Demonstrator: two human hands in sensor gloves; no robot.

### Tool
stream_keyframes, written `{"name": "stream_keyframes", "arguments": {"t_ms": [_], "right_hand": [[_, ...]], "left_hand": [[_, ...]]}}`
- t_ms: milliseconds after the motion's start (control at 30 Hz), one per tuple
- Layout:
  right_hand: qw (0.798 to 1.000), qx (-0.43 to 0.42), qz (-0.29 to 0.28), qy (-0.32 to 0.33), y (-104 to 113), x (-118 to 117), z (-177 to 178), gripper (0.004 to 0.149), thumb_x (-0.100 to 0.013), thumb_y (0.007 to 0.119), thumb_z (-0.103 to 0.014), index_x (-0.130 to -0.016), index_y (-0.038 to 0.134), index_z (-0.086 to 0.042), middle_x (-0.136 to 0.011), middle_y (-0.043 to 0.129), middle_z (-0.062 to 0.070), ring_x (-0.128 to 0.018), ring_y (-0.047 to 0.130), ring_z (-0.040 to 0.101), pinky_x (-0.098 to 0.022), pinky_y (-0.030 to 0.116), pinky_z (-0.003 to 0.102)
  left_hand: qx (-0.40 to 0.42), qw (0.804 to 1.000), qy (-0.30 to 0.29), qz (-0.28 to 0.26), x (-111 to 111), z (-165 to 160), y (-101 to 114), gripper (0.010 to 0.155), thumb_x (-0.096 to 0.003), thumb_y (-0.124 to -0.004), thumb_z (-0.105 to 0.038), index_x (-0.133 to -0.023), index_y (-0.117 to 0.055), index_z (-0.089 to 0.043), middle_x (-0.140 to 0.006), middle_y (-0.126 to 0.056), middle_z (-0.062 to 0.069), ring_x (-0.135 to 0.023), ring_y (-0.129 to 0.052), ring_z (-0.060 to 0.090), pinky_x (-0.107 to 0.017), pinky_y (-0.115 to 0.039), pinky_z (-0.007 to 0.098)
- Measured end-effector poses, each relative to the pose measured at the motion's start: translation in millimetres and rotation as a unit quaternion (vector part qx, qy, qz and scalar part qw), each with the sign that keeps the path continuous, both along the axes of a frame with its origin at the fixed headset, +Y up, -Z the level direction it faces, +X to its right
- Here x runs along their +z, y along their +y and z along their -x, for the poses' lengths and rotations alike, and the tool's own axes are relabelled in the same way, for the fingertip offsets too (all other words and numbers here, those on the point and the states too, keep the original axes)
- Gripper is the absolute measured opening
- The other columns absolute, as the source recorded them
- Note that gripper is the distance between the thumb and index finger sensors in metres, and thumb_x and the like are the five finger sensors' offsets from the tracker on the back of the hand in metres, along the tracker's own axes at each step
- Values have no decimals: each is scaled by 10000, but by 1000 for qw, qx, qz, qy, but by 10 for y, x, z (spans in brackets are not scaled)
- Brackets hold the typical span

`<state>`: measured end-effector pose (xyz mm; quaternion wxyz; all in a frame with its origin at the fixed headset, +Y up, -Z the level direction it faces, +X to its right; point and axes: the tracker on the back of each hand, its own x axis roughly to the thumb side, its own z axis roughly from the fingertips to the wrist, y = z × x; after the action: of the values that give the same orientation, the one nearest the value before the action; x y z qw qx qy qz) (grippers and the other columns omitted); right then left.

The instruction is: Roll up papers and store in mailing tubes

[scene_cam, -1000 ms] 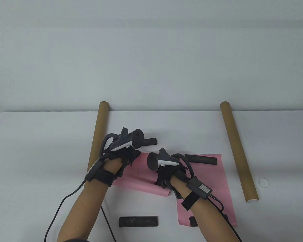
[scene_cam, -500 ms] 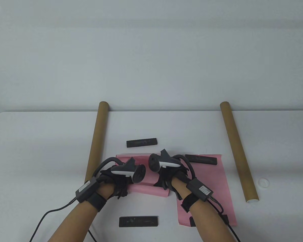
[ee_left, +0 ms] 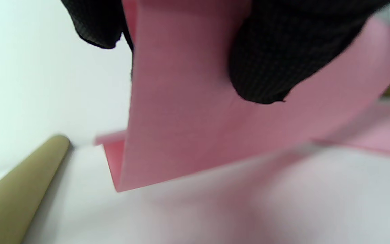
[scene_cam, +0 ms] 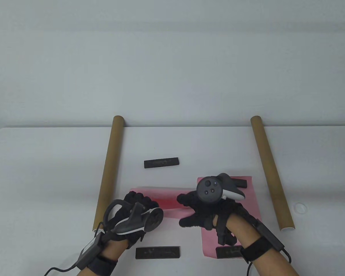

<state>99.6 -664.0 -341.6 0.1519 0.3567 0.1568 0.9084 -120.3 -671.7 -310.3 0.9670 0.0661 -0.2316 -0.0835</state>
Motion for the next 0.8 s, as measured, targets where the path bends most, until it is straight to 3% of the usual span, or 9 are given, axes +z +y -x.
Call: {"name": "stream_keyframes", "arguments": {"t_ms": [100,167,267,400,467,533,633,700,800], "right_hand": [[965,122,-229,-28,-115,431,-33,948,-363,910,-631,-1072,601,-82,-1077,675,179,-1029,639,550,-674,555,770],[937,108,-324,-75,-183,619,-76,759,-375,932,-570,-971,732,-144,-974,811,117,-970,783,479,-672,623,727],[944,49,-316,-76,-225,653,-134,436,-403,955,-444,-763,906,-202,-759,979,62,-848,923,405,-642,686,694],[950,26,-301,-78,-128,609,-237,381,-423,927,-442,-727,917,-212,-719,992,52,-814,946,390,-632,698,689],[968,-21,-236,-77,-145,567,-302,375,-428,928,-438,-723,919,-207,-715,993,59,-813,943,397,-625,696,693],[982,-68,-153,-84,-223,515,-374,373,-426,936,-423,-716,928,-188,-705,997,78,-802,941,416,-615,690,703],[988,-75,-115,-74,-287,485,-411,379,-431,937,-421,-724,931,-180,-708,997,89,-797,939,426,-605,688,707],[980,-72,-167,-87,-275,535,-409,570,-419,943,-475,-864,851,-131,-858,904,147,-865,852,493,-615,650,730],[930,17,-362,-63,-186,691,-329,849,-364,947,-606,-1017,707,-119,-1047,732,164,-981,717,534,-656,603,752]], "left_hand": [[45,998,-23,-30,167,-29,69,420,-348,-939,-458,-750,-835,-389,-660,-984,-110,-682,-1004,143,-682,-724,481],[33,998,-35,-46,236,-75,31,423,-352,-931,-462,-756,-827,-387,-665,-980,-109,-684,-1000,146,-681,-722,484],[5,997,-48,-54,320,-132,-63,478,-356,-910,-486,-805,-794,-373,-705,-962,-104,-712,-986,147,-686,-713,487],[-3,997,-69,-47,393,-159,-116,753,-304,-887,-634,-952,-688,-307,-846,-897,-62,-812,-932,191,-709,-675,513],[0,996,-82,-44,398,-178,-128,820,-282,-891,-664,-974,-661,-290,-879,-874,-45,-840,-912,207,-718,-660,523],[1,995,-96,-37,393,-213,-157,803,-275,-911,-652,-957,-688,-290,-838,-903,-55,-803,-940,193,-712,-675,517],[-17,995,-93,-33,374,-233,-214,625,-302,-939,-579,-856,-790,-332,-680,-984,-114,-660,-1024,126,-687,-730,486],[0,997,-76,-17,340,-216,-217,524,-318,-934,-550,-793,-837,-354,-603,-1009,-129,-590,-1047,107,-668,-759,471],[50,997,-49,25,286,-151,-220,464,-330,-922,-548,-754,-865,-369,-574,-1018,-126,-567,-1052,111,-666,-760,469]]}}
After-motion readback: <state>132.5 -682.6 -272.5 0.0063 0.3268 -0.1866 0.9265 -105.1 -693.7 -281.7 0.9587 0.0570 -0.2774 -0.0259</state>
